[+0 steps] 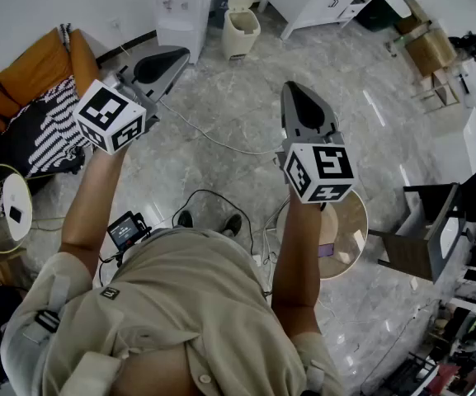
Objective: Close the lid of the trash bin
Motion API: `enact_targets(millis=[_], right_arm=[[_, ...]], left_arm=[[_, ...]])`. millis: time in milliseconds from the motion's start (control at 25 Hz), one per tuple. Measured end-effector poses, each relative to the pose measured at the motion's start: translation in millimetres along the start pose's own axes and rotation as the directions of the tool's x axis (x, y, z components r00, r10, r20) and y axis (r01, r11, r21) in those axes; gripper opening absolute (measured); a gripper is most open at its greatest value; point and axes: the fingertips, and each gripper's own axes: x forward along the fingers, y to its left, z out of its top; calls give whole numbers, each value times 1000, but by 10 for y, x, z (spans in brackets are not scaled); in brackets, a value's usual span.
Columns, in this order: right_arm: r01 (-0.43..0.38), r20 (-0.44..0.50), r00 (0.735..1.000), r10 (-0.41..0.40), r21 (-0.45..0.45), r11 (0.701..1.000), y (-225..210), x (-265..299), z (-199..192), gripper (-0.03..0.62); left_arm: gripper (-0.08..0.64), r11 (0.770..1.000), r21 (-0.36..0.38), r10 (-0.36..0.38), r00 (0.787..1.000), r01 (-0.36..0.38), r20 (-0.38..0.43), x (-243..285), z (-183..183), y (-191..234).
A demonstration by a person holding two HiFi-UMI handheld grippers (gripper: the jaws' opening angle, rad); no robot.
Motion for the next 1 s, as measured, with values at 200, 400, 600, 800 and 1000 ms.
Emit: enact_targets(millis=[200,400,600,800,1000], right_arm=[[10,-5,1000,-10,0,1000,114,34,5,23],[16,-7,1000,-16,1,1000,172,110,-6,23],[-5,34,999,3,68,998,83,278,36,25],[-21,35,999,17,106,994,-155,570,-35,25],[-56,33,998,53,110,992,-526,1078,-176,25]], left_arm=[[14,1000,-1,-10,1000,10,5,-88,-12,78],[14,1000,-6,-31,999,31,11,-63,-71,142],[14,999,-11,-30,1000,30,4,33,-128,243],[14,1000,-7,3,1000,-3,-26,182,-226,453],[14,999,-5,54,996,-54,-70,529,-435,775]])
